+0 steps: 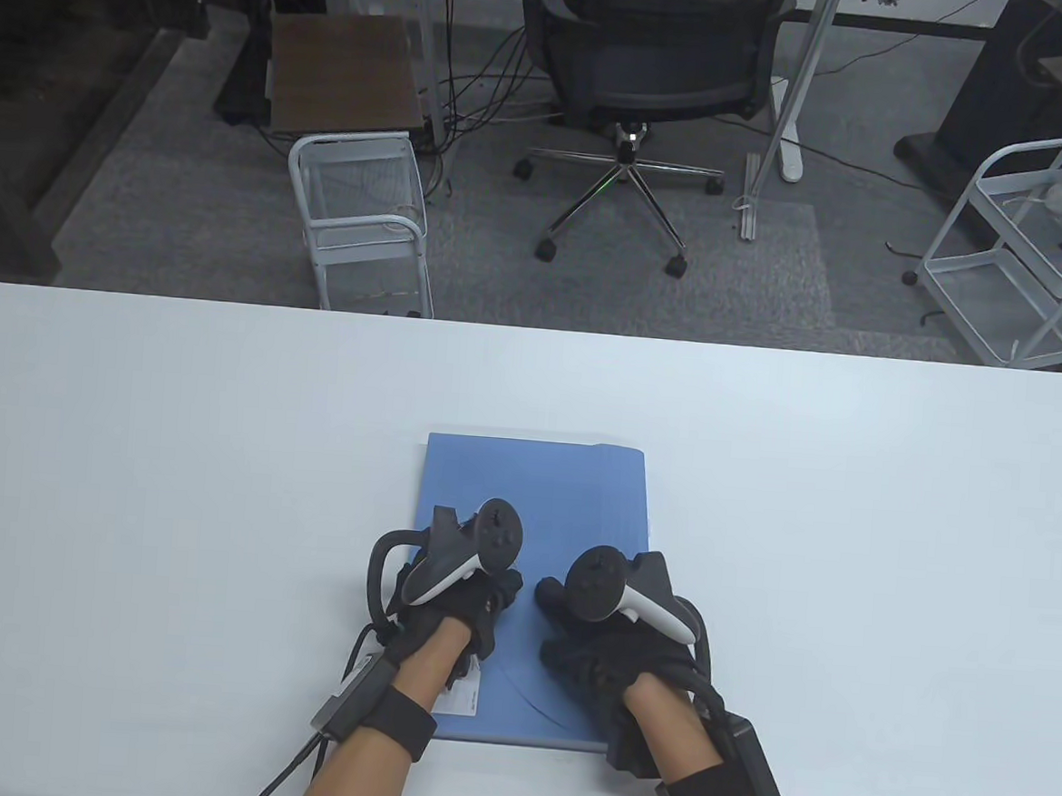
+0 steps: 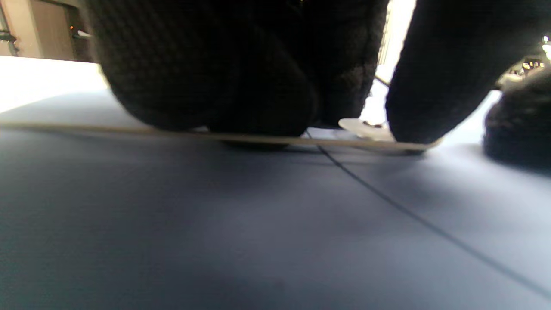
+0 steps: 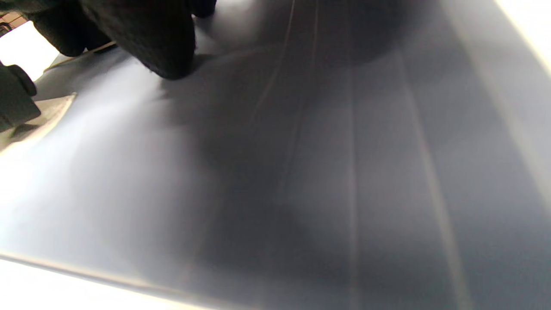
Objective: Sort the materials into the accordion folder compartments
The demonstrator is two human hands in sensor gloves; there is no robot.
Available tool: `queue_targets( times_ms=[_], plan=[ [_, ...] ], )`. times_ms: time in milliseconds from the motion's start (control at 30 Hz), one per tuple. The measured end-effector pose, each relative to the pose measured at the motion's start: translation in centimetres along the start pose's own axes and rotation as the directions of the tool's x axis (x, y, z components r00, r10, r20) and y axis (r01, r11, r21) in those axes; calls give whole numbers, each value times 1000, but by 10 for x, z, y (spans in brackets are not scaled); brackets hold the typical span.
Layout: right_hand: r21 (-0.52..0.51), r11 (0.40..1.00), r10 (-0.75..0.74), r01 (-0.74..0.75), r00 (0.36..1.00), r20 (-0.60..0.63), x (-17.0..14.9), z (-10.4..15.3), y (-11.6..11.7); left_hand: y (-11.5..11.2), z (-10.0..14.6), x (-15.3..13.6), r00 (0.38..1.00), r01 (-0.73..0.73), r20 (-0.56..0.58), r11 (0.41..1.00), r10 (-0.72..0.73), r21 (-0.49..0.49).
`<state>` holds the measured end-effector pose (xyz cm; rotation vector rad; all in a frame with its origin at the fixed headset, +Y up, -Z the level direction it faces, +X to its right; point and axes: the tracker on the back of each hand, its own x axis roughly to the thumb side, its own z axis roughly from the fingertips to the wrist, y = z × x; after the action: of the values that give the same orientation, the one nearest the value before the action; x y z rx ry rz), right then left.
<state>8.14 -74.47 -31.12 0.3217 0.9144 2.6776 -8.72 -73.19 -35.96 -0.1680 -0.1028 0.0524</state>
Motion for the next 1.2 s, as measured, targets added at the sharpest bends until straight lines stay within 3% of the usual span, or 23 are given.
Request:
queue_targets(
  times_ms=[233, 367, 667, 833, 1000, 1200],
  plan=[
    [-11, 1000, -5, 5, 1000, 10, -2, 1, 0, -2, -8, 13, 993, 96, -70, 995, -94, 18],
    [-8, 1000, -5, 5, 1000, 16, -3, 1, -1, -1, -12, 7, 986, 5, -164, 999, 1, 36],
    [0, 1000, -10, 10, 1000, 18, -3, 1, -2, 2, -6, -17, 976, -88, -197, 995, 93, 36],
    [17, 999, -49, 48, 998, 32, -5, 1, -3, 5, 14, -37, 980, -123, -154, 991, 129, 47],
    [15, 998, -62, 61, 996, 59, -2, 6, -5, 18, 35, -58, 945, -316, -53, 944, 322, 94],
    [-161, 980, -86, 113, 982, 168, 2, 40, -28, 50, 66, -71, 897, -430, 208, 880, 391, 201]
  ],
)
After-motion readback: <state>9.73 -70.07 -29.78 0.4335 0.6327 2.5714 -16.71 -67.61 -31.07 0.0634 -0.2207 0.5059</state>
